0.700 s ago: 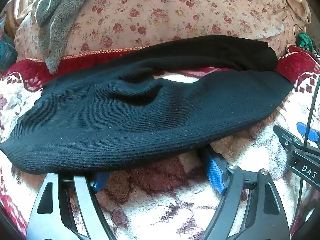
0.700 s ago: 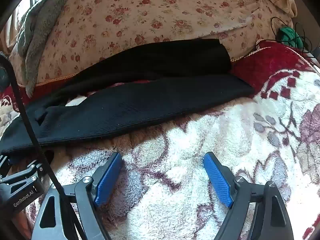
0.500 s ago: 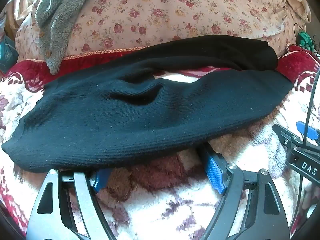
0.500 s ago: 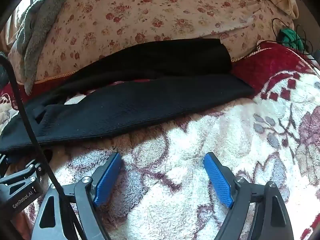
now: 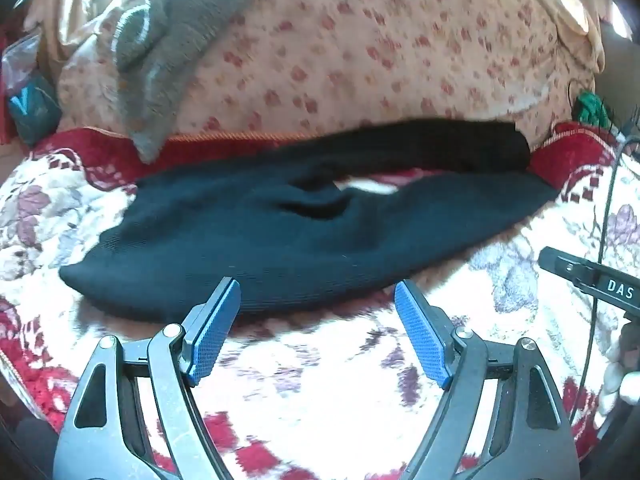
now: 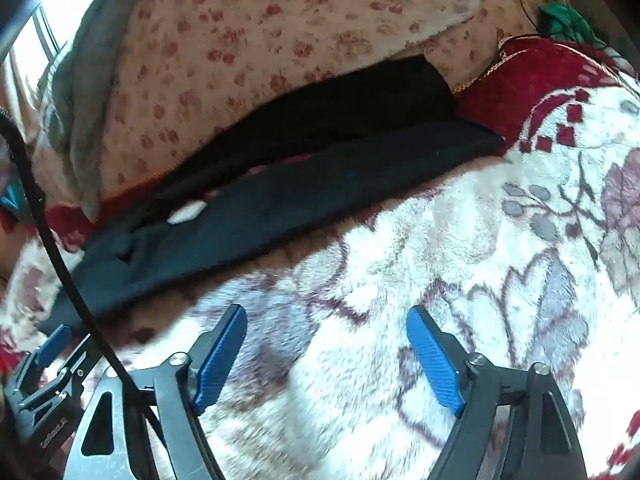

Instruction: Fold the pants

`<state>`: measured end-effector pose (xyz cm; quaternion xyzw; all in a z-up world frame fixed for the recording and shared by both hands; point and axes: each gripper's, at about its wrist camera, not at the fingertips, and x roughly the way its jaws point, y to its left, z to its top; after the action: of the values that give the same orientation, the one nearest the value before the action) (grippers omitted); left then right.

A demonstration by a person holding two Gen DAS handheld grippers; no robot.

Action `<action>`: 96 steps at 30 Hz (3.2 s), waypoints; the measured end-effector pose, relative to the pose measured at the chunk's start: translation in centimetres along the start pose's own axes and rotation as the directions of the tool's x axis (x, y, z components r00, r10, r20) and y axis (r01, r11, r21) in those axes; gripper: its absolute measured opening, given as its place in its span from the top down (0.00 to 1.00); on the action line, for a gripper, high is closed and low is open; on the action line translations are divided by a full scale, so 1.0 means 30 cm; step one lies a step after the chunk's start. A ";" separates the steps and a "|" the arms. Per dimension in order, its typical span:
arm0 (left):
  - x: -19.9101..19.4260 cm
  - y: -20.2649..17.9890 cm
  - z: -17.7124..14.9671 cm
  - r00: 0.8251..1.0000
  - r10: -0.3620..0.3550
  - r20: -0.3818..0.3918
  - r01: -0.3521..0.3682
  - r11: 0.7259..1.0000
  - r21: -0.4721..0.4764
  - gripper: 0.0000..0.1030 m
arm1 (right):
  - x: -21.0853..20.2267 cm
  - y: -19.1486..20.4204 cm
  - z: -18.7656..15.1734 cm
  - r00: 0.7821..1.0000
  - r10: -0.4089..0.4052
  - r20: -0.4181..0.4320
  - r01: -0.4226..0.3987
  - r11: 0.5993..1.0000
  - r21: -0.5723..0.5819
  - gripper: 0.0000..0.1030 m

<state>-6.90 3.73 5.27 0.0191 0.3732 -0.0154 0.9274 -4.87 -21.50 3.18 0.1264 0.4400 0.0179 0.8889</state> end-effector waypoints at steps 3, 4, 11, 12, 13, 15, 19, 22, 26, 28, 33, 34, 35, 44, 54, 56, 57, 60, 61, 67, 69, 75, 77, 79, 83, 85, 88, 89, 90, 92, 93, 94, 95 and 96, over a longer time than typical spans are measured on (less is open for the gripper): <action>-0.020 0.031 0.005 1.000 0.005 0.010 -0.005 1.000 -0.017 0.22 | -0.053 0.017 0.003 0.999 -0.001 0.035 0.002 1.000 -0.027 0.24; -0.027 0.040 0.004 1.000 0.006 0.015 -0.006 1.000 -0.025 0.22 | -0.069 0.025 0.005 0.999 0.001 0.047 0.001 0.999 -0.040 0.24; -0.057 0.067 0.010 1.000 0.007 0.026 -0.006 0.999 -0.054 0.22 | -0.140 0.060 0.027 0.997 0.008 0.077 -0.002 0.997 -0.080 0.24; -0.060 0.067 0.009 1.000 0.008 0.029 -0.006 0.998 -0.056 0.22 | -0.145 0.065 0.021 0.997 0.007 0.077 -0.001 0.996 -0.086 0.24; -0.061 0.066 0.009 1.000 0.007 0.028 -0.006 0.998 -0.058 0.22 | -0.143 0.063 0.030 0.997 0.006 0.072 0.000 0.996 -0.088 0.24; -0.065 0.068 0.008 1.000 0.007 0.031 -0.005 0.998 -0.063 0.22 | -0.143 0.057 0.033 0.998 -0.004 0.062 0.009 0.996 -0.086 0.24; -0.066 0.072 0.015 1.000 0.001 0.023 0.001 0.997 -0.078 0.22 | -0.143 0.050 0.028 0.999 -0.007 0.052 0.011 0.997 -0.076 0.24; -0.065 0.073 0.015 1.000 0.010 0.021 -0.008 0.997 -0.079 0.22 | -0.146 0.048 0.031 0.999 -0.006 0.054 0.010 0.997 -0.074 0.24; -0.063 0.086 0.013 1.000 0.024 0.017 -0.022 0.996 -0.085 0.22 | -0.142 0.049 0.030 0.999 -0.001 0.055 0.004 0.998 -0.065 0.24; -0.057 0.100 0.012 1.000 0.024 0.007 -0.023 0.995 -0.097 0.22 | -0.135 0.049 0.027 0.999 0.001 0.050 0.002 0.998 -0.060 0.24; -0.048 0.119 0.007 0.999 0.032 -0.003 -0.032 0.993 -0.112 0.22 | -0.121 0.047 0.021 0.999 0.000 0.042 0.003 0.999 -0.054 0.24; -0.046 0.121 0.007 0.999 0.033 -0.004 -0.033 0.993 -0.112 0.22 | -0.118 0.046 0.020 0.999 0.000 0.041 0.002 0.999 -0.054 0.24; -0.045 0.122 0.007 0.999 0.034 -0.005 -0.035 0.993 -0.114 0.22 | -0.115 0.044 0.019 0.999 0.000 0.039 0.002 0.999 -0.053 0.24; -0.024 0.150 0.003 0.999 0.037 -0.028 -0.041 0.990 -0.137 0.22 | -0.091 0.024 0.019 1.000 -0.002 0.025 0.003 0.999 -0.036 0.24; -0.004 0.294 -0.034 0.996 0.011 -0.090 -0.035 0.962 -0.271 0.22 | -0.045 -0.050 0.026 1.000 0.010 -0.002 -0.010 1.000 0.023 0.24; -0.003 0.322 -0.040 0.996 0.023 -0.089 -0.049 0.955 -0.294 0.22 | -0.037 -0.064 0.029 1.000 0.013 -0.005 -0.013 0.999 0.036 0.24; 0.000 0.335 -0.042 0.995 0.029 -0.092 -0.056 0.951 -0.304 0.22 | -0.032 -0.072 0.032 1.000 0.018 -0.005 -0.018 0.999 0.043 0.24; 0.017 0.371 -0.049 0.994 0.027 -0.105 -0.061 0.940 -0.335 0.22 | -0.017 -0.091 0.043 1.000 0.028 -0.005 -0.027 0.998 0.058 0.24; 0.024 0.380 -0.052 0.994 0.024 -0.109 -0.061 0.936 -0.346 0.22 | -0.011 -0.098 0.047 0.999 0.035 -0.006 -0.035 0.997 0.064 0.24; 0.062 0.412 -0.052 0.993 0.000 -0.117 -0.047 0.915 -0.400 0.22 | 0.023 -0.154 0.082 0.998 0.055 0.000 -0.055 0.992 0.111 0.24; 0.074 0.412 -0.043 0.993 0.000 -0.116 -0.047 0.913 -0.405 0.22 | 0.038 -0.179 0.103 0.998 0.064 0.007 -0.064 0.989 0.131 0.24; 0.113 0.416 -0.019 0.993 0.003 -0.116 -0.053 0.901 -0.430 0.22 | 0.090 -0.263 0.177 0.995 0.095 0.019 -0.096 0.975 0.201 0.24; 0.125 0.414 -0.011 0.993 0.009 -0.115 -0.058 0.899 -0.435 0.22 | 0.110 -0.288 0.198 0.994 0.108 0.018 -0.110 0.969 0.222 0.24; 0.137 0.411 -0.004 0.993 0.015 -0.117 -0.065 0.899 -0.434 0.22 | 0.137 -0.303 0.220 0.992 0.125 0.009 -0.123 0.965 0.232 0.24; 0.157 0.408 0.007 0.992 0.028 -0.122 -0.079 0.896 -0.437 0.22 | 0.181 -0.321 0.252 0.990 0.142 0.013 -0.141 0.956 0.257 0.24; 0.169 0.408 0.015 0.991 0.034 -0.130 -0.088 0.893 -0.442 0.22 | 0.203 -0.333 0.269 0.989 0.147 0.020 -0.147 0.950 0.275 0.24; 0.184 0.407 0.026 0.989 0.043 -0.138 -0.101 0.889 -0.446 0.22 | 0.231 -0.359 0.299 0.986 0.163 0.036 -0.166 0.936 0.310 0.24; 0.190 0.407 0.030 0.989 0.045 -0.141 -0.104 0.888 -0.449 0.22 | 0.239 -0.367 0.309 0.985 0.169 0.041 -0.173 0.932 0.318 0.24; 0.195 0.406 0.034 0.989 0.047 -0.143 -0.107 0.886 -0.451 0.21 | 0.248 -0.374 0.320 0.983 0.174 0.049 -0.181 0.928 0.324 0.24; 0.204 0.407 0.042 0.987 0.047 -0.151 -0.111 0.884 -0.454 0.21 | 0.265 -0.384 0.335 0.982 0.183 0.056 -0.191 0.924 0.332 0.25; 0.209 0.409 0.046 0.987 0.044 -0.154 -0.111 0.884 -0.455 0.21 | 0.277 -0.389 0.343 0.981 0.185 0.056 -0.194 0.921 0.337 0.31; 0.214 0.411 0.051 0.986 0.041 -0.160 -0.111 0.883 -0.455 0.21 | 0.289 -0.396 0.350 0.981 0.184 0.056 -0.192 0.917 0.348 0.35; 0.218 0.412 0.054 0.986 0.039 -0.165 -0.111 0.883 -0.456 0.21 | 0.300 -0.403 0.354 0.981 0.184 0.059 -0.193 0.913 0.360 0.42; 0.223 0.414 0.058 0.985 0.036 -0.169 -0.110 0.884 -0.454 0.21 | 0.312 -0.412 0.358 0.980 0.190 0.066 -0.201 0.905 0.375 0.45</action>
<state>-0.36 15.96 2.19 -0.1867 0.4363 0.1103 0.8733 8.31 -34.35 -0.83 0.3396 0.4077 0.0197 0.8474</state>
